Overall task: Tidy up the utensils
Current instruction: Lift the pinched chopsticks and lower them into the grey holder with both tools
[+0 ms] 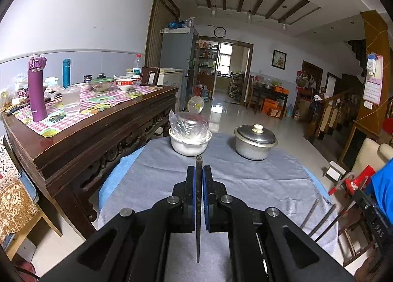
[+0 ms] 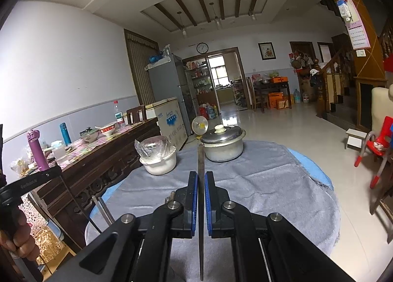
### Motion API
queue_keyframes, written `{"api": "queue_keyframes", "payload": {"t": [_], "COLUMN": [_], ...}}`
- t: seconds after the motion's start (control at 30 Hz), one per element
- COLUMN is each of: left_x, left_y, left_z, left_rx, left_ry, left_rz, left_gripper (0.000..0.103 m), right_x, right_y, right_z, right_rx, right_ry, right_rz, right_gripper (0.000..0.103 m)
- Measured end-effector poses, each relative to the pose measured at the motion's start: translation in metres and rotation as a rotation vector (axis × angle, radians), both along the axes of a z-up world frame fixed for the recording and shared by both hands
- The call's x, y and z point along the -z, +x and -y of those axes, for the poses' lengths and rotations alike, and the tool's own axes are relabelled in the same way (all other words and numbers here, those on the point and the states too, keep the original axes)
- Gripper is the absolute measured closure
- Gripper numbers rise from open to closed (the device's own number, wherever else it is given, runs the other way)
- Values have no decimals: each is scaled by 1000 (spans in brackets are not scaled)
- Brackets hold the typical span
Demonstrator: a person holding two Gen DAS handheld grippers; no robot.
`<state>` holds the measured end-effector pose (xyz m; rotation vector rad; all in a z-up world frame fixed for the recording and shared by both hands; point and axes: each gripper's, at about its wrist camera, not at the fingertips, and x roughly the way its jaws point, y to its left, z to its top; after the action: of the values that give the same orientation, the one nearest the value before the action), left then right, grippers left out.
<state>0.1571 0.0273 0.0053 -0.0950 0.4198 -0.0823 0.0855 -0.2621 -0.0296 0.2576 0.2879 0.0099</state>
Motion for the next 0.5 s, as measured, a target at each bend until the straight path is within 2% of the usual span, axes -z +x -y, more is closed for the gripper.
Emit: {"api": "queue_keyframes", "payload": {"t": [0.5], "left_x": [-31], "left_y": [-41], "left_z": [2], "left_rx": [91], "left_ry": [-67], "left_rz": [57], "left_gripper": [98], "right_x": [-10], "right_y": [-25], "right_z": [2], "right_rx": [1], "right_ry": [15], "right_rz": [44], "right_gripper": [97]}}
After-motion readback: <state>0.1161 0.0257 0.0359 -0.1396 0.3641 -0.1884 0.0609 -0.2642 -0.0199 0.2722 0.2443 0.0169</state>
